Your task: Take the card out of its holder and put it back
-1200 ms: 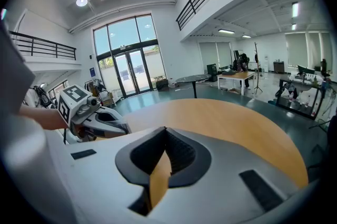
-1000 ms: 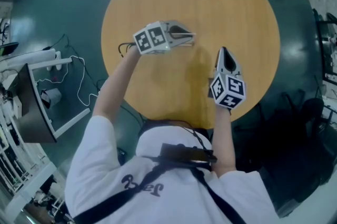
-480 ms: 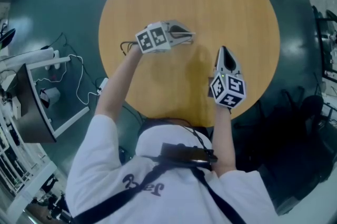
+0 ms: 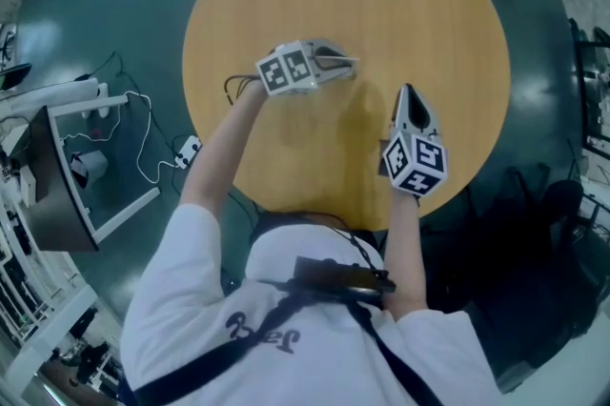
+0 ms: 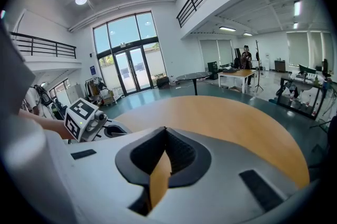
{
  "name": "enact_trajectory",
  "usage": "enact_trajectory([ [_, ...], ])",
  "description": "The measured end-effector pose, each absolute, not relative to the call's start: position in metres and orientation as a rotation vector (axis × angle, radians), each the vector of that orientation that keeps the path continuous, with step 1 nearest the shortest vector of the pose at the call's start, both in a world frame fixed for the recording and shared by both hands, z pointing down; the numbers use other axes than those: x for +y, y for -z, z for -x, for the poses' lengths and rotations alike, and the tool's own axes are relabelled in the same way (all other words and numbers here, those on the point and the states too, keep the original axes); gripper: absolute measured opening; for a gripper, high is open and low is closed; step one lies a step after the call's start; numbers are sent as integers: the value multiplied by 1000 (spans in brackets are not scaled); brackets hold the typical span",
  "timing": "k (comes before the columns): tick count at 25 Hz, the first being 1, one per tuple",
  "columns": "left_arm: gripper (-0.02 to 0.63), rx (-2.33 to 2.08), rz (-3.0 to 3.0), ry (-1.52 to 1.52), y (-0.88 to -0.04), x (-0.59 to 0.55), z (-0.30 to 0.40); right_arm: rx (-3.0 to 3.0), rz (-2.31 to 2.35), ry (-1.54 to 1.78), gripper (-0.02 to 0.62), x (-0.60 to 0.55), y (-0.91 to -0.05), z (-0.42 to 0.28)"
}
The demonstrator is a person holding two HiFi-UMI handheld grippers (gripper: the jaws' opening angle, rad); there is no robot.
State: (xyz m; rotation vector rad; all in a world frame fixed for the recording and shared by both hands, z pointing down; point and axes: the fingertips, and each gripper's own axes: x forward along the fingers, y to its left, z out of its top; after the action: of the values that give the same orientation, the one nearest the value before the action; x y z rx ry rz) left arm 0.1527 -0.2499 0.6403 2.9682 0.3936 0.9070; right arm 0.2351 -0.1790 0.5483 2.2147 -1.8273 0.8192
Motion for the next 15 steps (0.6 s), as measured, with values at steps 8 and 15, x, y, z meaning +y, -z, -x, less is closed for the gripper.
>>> enact_trajectory([
  [8,52,224,-2964,-915,-634,-270,-130,-1883,-2217,-756,15,-178,-530,-232],
  [15,127,-151,-2927,-946,-627,-299,-85,-1942,-2213,-690,15,-168,-514,-224],
])
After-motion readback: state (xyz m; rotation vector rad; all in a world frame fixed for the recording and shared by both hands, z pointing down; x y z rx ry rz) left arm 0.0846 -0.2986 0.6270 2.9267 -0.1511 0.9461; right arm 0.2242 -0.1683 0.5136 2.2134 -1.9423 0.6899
